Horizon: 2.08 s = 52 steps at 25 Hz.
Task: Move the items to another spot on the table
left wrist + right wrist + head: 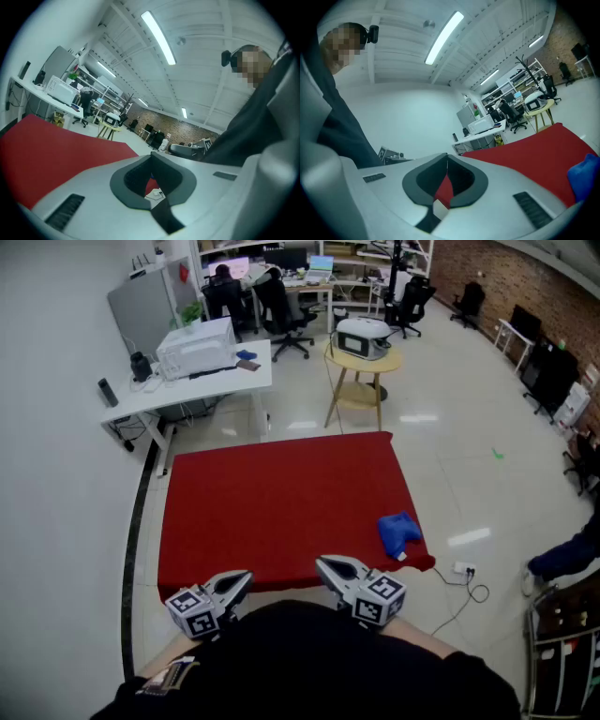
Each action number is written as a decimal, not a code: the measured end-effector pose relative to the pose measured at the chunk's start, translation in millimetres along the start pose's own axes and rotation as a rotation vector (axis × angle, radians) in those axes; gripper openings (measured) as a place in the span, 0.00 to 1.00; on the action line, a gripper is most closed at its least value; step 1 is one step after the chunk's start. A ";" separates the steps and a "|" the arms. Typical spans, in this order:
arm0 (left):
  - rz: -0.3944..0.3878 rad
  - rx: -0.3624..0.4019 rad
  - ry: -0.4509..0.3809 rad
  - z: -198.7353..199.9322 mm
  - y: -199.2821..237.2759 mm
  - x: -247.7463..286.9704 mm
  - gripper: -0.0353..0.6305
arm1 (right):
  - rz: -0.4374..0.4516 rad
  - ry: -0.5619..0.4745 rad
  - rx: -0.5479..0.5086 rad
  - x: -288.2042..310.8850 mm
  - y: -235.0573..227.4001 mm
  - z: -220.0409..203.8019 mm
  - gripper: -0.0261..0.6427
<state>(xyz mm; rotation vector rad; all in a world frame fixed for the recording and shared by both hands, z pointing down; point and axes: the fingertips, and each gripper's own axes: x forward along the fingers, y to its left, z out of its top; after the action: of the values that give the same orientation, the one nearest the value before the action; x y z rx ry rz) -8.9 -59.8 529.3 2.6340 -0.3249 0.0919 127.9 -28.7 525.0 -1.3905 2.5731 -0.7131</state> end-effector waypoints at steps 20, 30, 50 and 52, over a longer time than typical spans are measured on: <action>-0.100 0.108 0.250 -36.5 5.8 199.5 0.05 | -0.607 0.187 -0.109 -149.8 -292.2 -41.7 0.52; -0.175 0.096 0.351 -84.6 -43.4 297.9 0.15 | -0.614 0.412 -0.180 -125.9 -380.1 -80.0 0.65; -0.067 0.046 0.248 -56.2 -11.2 295.2 0.15 | -0.505 0.437 -0.165 -91.2 -358.5 -77.2 0.31; -0.017 0.034 0.212 -38.6 18.7 265.7 0.15 | -0.478 0.421 -0.176 -61.3 -339.3 -62.6 0.31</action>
<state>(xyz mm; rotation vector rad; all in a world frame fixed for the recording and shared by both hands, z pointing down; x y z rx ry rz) 243.9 -114.1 604.3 2.6300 -0.2307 0.3708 398.2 -114.4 730.8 -2.1613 2.6693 -0.9498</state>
